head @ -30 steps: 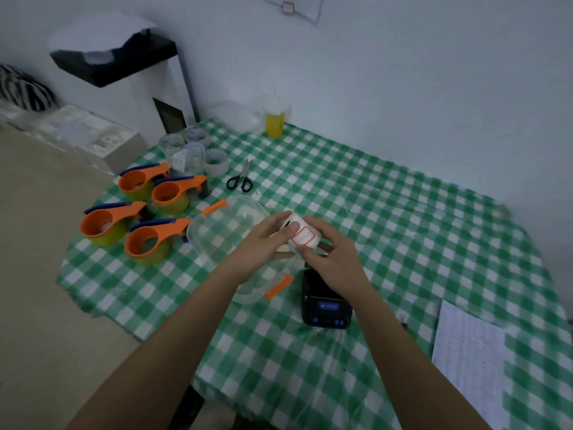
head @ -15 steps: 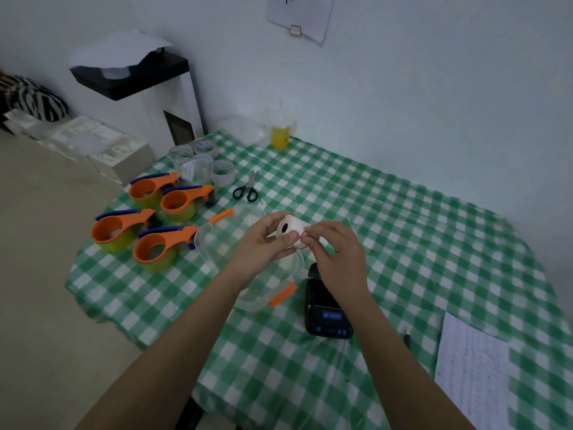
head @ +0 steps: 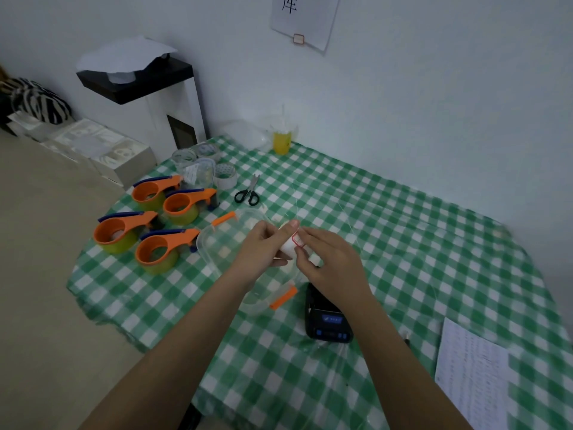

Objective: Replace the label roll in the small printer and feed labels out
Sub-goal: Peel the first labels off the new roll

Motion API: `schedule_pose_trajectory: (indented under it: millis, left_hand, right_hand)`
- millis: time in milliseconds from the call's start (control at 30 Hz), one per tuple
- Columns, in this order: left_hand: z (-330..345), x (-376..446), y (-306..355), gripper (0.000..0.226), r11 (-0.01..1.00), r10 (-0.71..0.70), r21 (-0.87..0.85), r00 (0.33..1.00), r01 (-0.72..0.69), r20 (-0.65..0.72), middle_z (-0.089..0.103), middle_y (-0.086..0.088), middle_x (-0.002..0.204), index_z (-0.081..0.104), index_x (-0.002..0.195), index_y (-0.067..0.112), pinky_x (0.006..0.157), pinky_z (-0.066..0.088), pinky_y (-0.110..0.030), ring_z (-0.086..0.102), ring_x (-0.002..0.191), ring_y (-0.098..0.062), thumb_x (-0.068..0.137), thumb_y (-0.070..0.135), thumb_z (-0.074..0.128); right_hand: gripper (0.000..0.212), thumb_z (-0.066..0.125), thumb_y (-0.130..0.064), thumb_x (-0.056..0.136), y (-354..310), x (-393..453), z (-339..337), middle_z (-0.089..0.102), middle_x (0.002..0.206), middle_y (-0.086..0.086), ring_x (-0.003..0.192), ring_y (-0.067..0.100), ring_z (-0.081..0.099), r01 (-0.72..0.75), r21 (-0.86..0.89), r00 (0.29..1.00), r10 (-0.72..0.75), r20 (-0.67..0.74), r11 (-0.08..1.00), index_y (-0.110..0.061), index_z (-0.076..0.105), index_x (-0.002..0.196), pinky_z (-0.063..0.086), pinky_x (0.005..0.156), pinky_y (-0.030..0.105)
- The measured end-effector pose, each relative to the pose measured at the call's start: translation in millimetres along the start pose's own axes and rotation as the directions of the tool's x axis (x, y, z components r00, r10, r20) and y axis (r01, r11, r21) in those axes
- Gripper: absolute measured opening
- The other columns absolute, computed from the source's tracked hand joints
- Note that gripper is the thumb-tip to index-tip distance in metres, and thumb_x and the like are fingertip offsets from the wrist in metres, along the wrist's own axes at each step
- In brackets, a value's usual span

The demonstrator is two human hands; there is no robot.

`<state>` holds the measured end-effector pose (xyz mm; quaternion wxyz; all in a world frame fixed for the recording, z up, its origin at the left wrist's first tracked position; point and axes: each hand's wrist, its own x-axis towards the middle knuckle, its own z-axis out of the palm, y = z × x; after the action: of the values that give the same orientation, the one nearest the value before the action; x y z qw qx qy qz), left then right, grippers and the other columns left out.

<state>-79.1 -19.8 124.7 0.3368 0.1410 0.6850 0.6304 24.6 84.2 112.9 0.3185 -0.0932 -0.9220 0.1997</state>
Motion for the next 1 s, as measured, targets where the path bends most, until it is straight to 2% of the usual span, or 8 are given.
schedule_pose_trajectory:
  millis: [133,300,467,600,700,767,867,1000]
  left_hand:
    - [0.6,1.2,3.5,0.050,0.997,0.004,0.072,0.999,-0.001,-0.045,0.066,-0.002,0.071,0.047,0.082,0.012,0.054,0.055,-0.018,0.067,0.056,-0.005,0.073,0.058,0.064]
    - [-1.5,4.1,0.1,0.055,0.991,-0.007,0.133,0.996,0.019,-0.086,0.066,-0.006,0.072,0.046,0.077,0.013,0.070,0.059,-0.035,0.069,0.066,-0.018,0.067,0.063,0.066]
    - [0.3,3.7,-1.2,0.053,0.991,0.005,0.132,0.993,0.011,-0.121,0.064,-0.005,0.066,0.045,0.075,0.013,0.066,0.056,-0.034,0.063,0.057,-0.017,0.069,0.061,0.066]
    - [3.1,4.5,0.8,0.054,0.989,0.017,0.148,0.991,0.002,-0.130,0.063,-0.006,0.063,0.043,0.072,0.013,0.064,0.055,-0.033,0.062,0.054,-0.016,0.067,0.062,0.066]
    - [4.7,5.8,1.4,0.054,0.989,0.019,0.148,0.992,0.000,-0.128,0.063,-0.006,0.063,0.042,0.070,0.014,0.064,0.055,-0.033,0.061,0.054,-0.017,0.068,0.062,0.066]
    - [4.7,7.2,2.0,0.055,0.989,0.011,0.147,0.992,0.008,-0.128,0.064,-0.007,0.065,0.042,0.070,0.014,0.067,0.056,-0.035,0.062,0.056,-0.018,0.068,0.063,0.066]
    - [4.6,9.3,3.0,0.055,0.989,0.014,0.145,0.992,0.005,-0.129,0.065,-0.007,0.064,0.042,0.070,0.015,0.063,0.055,-0.033,0.063,0.054,-0.017,0.066,0.065,0.066]
    - [8.7,9.5,2.8,0.056,0.987,0.023,0.160,0.988,0.001,-0.150,0.068,-0.010,0.067,0.042,0.071,0.014,0.066,0.056,-0.034,0.065,0.057,-0.020,0.067,0.064,0.066]
  right_hand:
    - [0.029,0.052,-0.021,0.082,-3.8,4.5,-2.9,0.076,0.095,0.004,0.081,0.014,0.070,0.021,-0.017,0.999,-0.020,0.024,1.000,-0.006,0.073,0.095,0.052,0.068,0.020]
    - [0.028,0.051,-0.021,0.084,-5.4,6.8,-8.3,0.076,0.090,0.001,0.070,0.007,0.066,-0.034,0.079,0.996,0.027,0.090,0.996,-0.009,0.073,0.095,0.051,0.058,0.019]
    - [0.026,0.058,-0.014,0.084,-1.5,4.4,-12.7,0.075,0.101,0.002,0.079,0.007,0.067,-0.099,0.187,0.985,0.071,0.154,0.977,-0.009,0.069,0.107,0.051,0.068,0.015]
    - [0.025,0.059,-0.015,0.083,-2.8,6.8,-10.1,0.075,0.099,0.003,0.079,0.009,0.068,-0.080,0.145,0.992,0.065,0.103,0.986,-0.009,0.071,0.104,0.049,0.068,0.014]
    - [0.025,0.057,-0.013,0.084,0.1,5.7,-9.7,0.074,0.100,0.004,0.081,0.004,0.066,-0.134,0.192,0.989,0.119,0.087,0.972,-0.008,0.070,0.106,0.049,0.071,0.010]
    - [0.025,0.058,-0.010,0.086,2.6,3.3,-9.9,0.073,0.101,0.001,0.086,-0.001,0.062,-0.184,0.278,0.983,0.171,0.072,0.943,-0.009,0.068,0.109,0.049,0.071,0.007]
    - [0.027,0.062,-0.011,0.086,2.4,-1.0,-7.0,0.066,0.106,-0.011,0.095,0.004,0.063,-0.185,0.323,0.982,0.169,0.080,0.928,-0.012,0.066,0.113,0.052,0.078,0.013]
    - [0.017,0.066,-0.019,0.084,2.4,-0.8,-2.7,0.068,0.101,-0.010,0.098,0.002,0.061,-0.215,0.309,0.974,0.228,-0.006,0.927,-0.013,0.071,0.098,0.052,0.082,0.017]
